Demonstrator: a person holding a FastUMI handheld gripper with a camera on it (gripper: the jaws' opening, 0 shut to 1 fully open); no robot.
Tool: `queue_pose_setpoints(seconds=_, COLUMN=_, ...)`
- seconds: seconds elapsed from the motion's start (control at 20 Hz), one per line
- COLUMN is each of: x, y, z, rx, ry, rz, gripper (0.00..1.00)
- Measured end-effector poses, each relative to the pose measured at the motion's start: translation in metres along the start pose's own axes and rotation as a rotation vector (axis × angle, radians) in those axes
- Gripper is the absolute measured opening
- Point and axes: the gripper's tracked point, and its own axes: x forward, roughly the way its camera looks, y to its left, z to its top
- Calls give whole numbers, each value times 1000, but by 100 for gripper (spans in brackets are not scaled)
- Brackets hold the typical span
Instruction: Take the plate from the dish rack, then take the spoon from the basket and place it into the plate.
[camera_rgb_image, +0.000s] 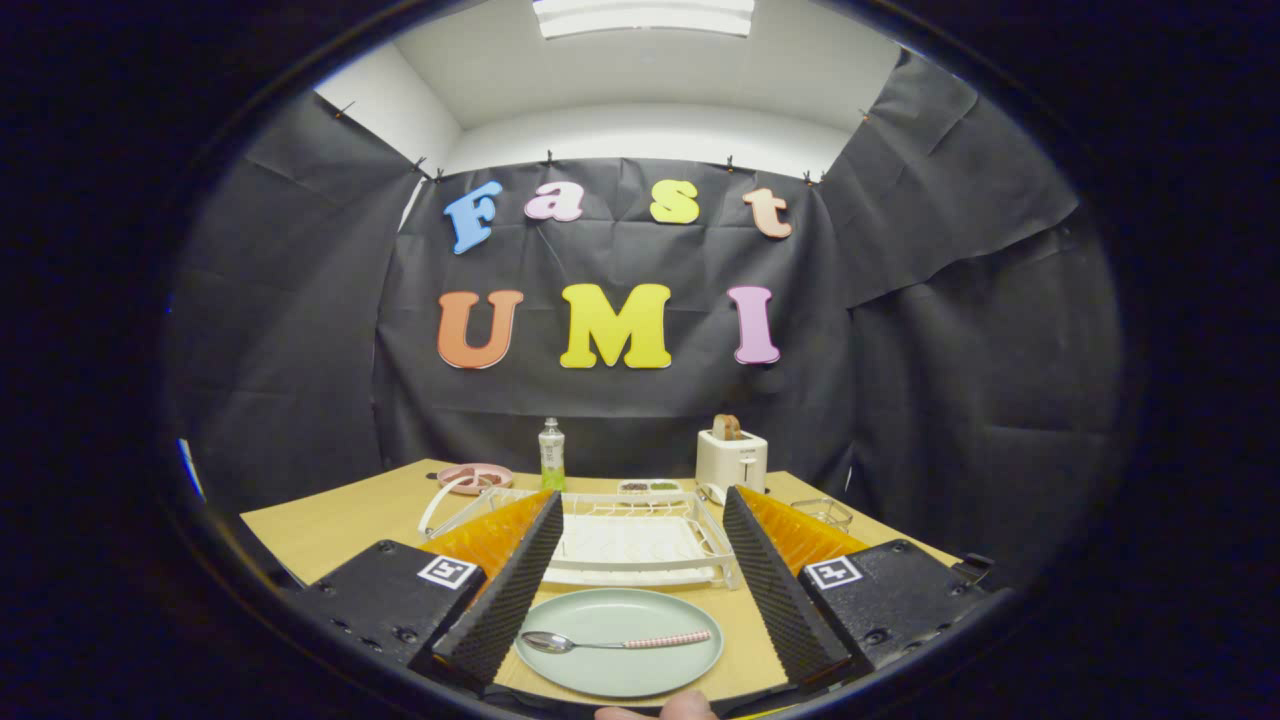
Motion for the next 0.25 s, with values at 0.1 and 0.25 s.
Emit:
queue_pose_setpoints(seconds=0.1, x=-1, y=-1, z=2, rx=-7, ry=-7, rz=-4, gripper=100)
queue_pose_setpoints(seconds=0.25, x=1, y=-1, z=-1, rx=7, ry=0, rz=-7, gripper=100)
